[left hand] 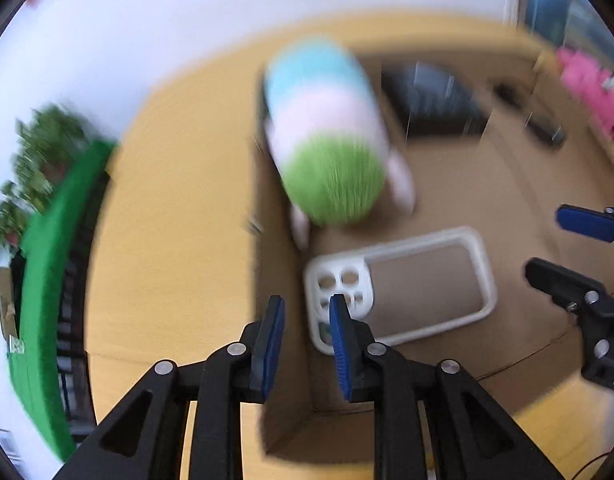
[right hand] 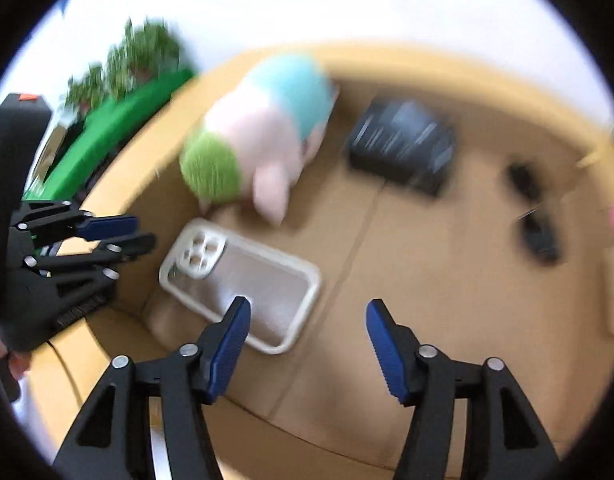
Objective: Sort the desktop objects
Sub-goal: 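Open the left gripper to release the phone case and withdraw, then grasp the white power bank with the left gripper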
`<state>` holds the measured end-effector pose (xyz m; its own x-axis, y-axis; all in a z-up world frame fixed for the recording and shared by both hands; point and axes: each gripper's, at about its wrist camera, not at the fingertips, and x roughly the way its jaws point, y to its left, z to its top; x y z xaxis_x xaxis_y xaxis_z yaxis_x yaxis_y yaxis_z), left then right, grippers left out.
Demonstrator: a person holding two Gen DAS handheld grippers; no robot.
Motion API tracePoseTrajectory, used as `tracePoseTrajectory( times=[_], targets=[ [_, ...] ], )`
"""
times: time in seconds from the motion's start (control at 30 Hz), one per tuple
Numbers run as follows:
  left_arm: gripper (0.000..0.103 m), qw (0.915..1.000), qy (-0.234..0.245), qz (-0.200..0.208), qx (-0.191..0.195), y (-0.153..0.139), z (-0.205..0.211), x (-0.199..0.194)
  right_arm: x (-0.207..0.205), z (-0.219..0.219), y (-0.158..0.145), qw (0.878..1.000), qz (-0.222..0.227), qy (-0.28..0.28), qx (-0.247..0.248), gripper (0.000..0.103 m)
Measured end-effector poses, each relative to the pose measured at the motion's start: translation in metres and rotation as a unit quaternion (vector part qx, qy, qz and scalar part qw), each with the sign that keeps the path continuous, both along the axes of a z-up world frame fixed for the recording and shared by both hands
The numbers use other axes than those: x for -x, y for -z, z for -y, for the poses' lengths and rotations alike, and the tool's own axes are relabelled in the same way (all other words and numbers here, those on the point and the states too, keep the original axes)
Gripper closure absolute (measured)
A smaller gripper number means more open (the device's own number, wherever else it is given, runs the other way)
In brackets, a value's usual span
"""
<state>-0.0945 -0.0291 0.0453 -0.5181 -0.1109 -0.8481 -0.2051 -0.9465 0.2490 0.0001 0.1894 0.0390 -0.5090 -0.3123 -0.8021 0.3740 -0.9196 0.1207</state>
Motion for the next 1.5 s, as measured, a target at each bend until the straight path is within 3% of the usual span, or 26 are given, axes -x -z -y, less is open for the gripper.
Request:
tracePoseTrajectory(
  times=[0.07, 0.13, 0.17, 0.23, 0.4, 0.63, 0.93, 1.27, 1.37, 1.5],
  targets=[
    [0.057, 0.9953, 0.006, -0.089, -0.040, -0.034, 0.005, -0.040, -0.037, -0.014, -0.017, 0.996, -0.077, 0.032, -0.023, 0.019],
    [0.017, 0.9829, 0.003, -0.165, -0.081, -0.058, 0.009, -0.075, -0.067, -0.034, -0.024, 0.990, -0.122, 0.065, -0.037, 0.019],
    [0.006, 0.9760, 0.000, -0.194, -0.098, -0.066, 0.009, -0.091, -0.076, -0.037, -0.025, 0.989, -0.124, 0.073, -0.037, 0.019],
    [0.002, 0.9627, -0.003, -0.235, -0.134, -0.078, 0.003, -0.116, -0.079, -0.045, -0.025, 0.989, -0.121, 0.084, -0.033, 0.019],
    [0.001, 0.9494, -0.002, -0.234, -0.209, -0.084, -0.007, -0.148, -0.108, -0.054, -0.032, 0.978, -0.161, 0.124, -0.040, 0.019],
    [0.001, 0.9468, -0.011, -0.232, -0.223, -0.095, -0.014, -0.180, -0.143, -0.059, -0.042, 0.974, -0.186, 0.122, -0.038, 0.019],
    [0.001, 0.9501, -0.002, -0.232, -0.209, -0.089, -0.016, -0.199, -0.164, -0.044, -0.038, 0.974, -0.194, 0.111, -0.047, 0.019],
    [0.001, 0.9508, -0.003, -0.228, -0.209, -0.086, -0.009, -0.193, -0.164, -0.038, -0.044, 0.975, -0.192, 0.109, -0.038, 0.019],
    [0.001, 0.9534, -0.005, -0.215, -0.211, -0.078, -0.005, -0.188, -0.163, -0.034, -0.041, 0.977, -0.185, 0.097, -0.032, 0.019],
    [0.001, 0.9618, -0.019, -0.169, -0.215, -0.054, 0.012, -0.181, -0.157, -0.022, -0.018, 0.989, -0.136, 0.050, -0.019, 0.019]
  ],
)
